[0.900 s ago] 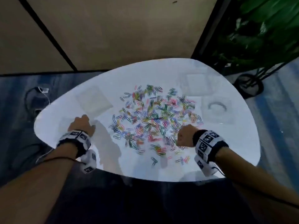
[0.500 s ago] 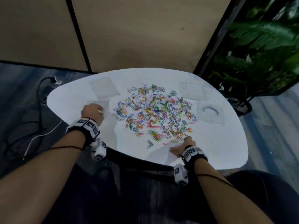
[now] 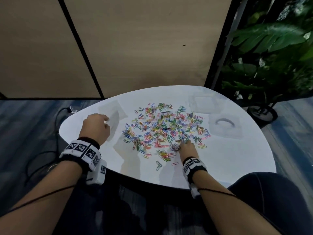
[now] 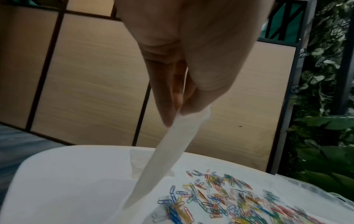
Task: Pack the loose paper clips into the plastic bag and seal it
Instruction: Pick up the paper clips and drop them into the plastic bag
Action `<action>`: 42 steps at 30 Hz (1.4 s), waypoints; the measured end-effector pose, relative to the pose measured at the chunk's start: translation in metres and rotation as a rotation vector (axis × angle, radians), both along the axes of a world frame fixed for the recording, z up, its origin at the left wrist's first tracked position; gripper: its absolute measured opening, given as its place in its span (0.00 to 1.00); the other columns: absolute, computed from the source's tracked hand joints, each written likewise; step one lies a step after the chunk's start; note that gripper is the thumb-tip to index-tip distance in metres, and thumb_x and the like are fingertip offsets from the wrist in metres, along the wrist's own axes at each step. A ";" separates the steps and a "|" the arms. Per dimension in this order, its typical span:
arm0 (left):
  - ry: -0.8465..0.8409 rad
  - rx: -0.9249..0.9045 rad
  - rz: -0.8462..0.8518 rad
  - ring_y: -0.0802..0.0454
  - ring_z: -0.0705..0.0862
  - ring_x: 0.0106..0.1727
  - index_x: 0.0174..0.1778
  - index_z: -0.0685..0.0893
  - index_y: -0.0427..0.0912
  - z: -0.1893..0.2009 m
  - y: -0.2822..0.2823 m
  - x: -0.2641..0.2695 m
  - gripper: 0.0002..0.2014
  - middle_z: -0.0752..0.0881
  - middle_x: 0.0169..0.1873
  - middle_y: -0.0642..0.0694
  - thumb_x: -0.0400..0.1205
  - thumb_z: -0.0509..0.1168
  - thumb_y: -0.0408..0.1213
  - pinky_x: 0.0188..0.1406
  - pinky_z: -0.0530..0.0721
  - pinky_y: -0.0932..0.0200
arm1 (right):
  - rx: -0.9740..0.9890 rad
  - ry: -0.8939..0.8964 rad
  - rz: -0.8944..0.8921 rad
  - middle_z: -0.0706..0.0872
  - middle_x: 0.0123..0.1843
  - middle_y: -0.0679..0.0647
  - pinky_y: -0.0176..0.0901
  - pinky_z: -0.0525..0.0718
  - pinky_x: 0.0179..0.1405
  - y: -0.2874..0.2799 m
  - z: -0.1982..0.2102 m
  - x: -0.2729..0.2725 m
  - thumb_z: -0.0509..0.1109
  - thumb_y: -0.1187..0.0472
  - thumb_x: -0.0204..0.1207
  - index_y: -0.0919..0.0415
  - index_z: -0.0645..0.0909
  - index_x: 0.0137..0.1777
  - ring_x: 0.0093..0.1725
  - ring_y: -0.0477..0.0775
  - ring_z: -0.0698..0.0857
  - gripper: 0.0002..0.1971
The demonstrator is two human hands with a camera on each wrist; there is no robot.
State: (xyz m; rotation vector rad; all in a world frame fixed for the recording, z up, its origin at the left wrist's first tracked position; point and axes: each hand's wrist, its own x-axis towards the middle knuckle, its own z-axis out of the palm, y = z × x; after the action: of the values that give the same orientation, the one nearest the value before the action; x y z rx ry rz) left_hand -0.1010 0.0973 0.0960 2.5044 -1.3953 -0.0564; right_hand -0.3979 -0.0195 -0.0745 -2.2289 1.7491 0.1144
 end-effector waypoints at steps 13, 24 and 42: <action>0.425 0.281 -0.263 0.52 0.91 0.36 0.61 0.90 0.37 -0.044 -0.072 -0.048 0.13 0.95 0.46 0.40 0.82 0.69 0.35 0.57 0.89 0.59 | 0.815 -1.104 -0.633 0.87 0.51 0.65 0.39 0.91 0.35 -0.079 0.097 0.027 0.75 0.66 0.76 0.73 0.83 0.54 0.50 0.54 0.88 0.11; 0.572 0.176 -0.303 0.45 0.95 0.41 0.49 0.92 0.35 -0.031 -0.118 -0.085 0.09 0.93 0.37 0.39 0.83 0.67 0.25 0.46 0.93 0.55 | 0.915 -1.291 -0.465 0.88 0.59 0.65 0.43 0.89 0.52 -0.064 0.092 0.077 0.72 0.68 0.77 0.78 0.81 0.62 0.54 0.56 0.90 0.16; 0.693 -0.004 -0.190 0.41 0.95 0.41 0.59 0.89 0.30 -0.026 -0.121 -0.077 0.12 0.92 0.48 0.34 0.83 0.64 0.23 0.50 0.94 0.45 | 0.143 -0.867 0.030 0.92 0.52 0.57 0.48 0.91 0.52 -0.059 0.132 0.063 0.62 0.73 0.80 0.62 0.88 0.59 0.46 0.51 0.92 0.15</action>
State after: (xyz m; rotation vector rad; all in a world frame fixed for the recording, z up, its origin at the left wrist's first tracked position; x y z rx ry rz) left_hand -0.1782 -0.0236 0.0695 2.0221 -1.2937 -0.8621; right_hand -0.3346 -0.0785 0.0573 -1.7780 1.1724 -0.6083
